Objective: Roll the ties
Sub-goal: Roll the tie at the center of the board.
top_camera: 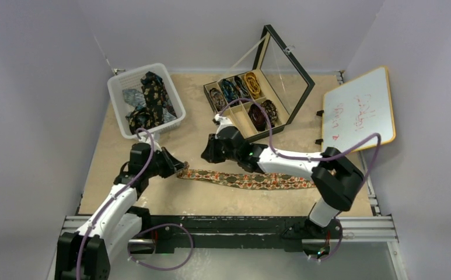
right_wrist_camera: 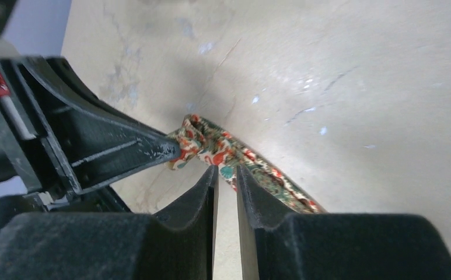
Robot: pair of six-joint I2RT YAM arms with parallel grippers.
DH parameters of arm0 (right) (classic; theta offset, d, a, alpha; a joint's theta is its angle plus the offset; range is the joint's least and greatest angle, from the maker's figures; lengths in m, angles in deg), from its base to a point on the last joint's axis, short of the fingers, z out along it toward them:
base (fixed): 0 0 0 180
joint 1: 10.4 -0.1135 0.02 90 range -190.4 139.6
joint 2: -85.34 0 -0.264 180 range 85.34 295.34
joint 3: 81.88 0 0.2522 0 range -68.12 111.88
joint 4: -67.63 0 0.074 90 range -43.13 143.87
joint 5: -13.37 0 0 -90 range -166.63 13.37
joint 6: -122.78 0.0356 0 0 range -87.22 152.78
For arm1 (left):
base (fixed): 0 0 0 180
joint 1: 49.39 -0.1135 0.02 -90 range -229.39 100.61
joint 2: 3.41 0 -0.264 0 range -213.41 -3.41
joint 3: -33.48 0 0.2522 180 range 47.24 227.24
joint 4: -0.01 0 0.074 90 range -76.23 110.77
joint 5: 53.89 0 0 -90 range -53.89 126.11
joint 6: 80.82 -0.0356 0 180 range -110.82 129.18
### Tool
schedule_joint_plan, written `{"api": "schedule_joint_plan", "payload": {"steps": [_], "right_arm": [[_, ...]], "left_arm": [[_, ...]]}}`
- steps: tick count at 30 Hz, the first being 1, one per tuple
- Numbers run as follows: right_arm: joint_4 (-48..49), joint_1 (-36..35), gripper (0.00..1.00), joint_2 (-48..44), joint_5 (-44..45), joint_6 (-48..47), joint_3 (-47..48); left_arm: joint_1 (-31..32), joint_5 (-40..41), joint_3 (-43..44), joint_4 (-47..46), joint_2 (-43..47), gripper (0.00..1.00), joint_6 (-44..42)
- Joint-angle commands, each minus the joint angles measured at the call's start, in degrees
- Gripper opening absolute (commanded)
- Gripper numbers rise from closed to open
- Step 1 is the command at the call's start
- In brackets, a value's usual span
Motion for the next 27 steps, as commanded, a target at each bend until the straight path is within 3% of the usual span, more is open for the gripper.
{"api": "schedule_joint_plan", "payload": {"steps": [1,8,21,27], "right_arm": [[3.12,1.00,0.20,-7.19,8.50,2.60,-4.57],[9.87,2.24,0.24,-15.00,8.58,4.66,-12.32],[14.08,3.36,0.28,-12.08,-1.97,5.17,-14.04],[13.21,3.61,0.30,-9.50,-5.23,5.98,-13.50]], "left_arm": [[2.97,1.49,-1.54,-6.58,-0.94,0.00,2.64],[10.78,6.13,-2.17,-13.26,-6.29,0.00,6.54],[16.68,11.36,-2.89,-19.50,-12.50,0.00,10.84],[18.11,10.96,-3.09,-20.08,-15.48,0.12,11.36]]}}
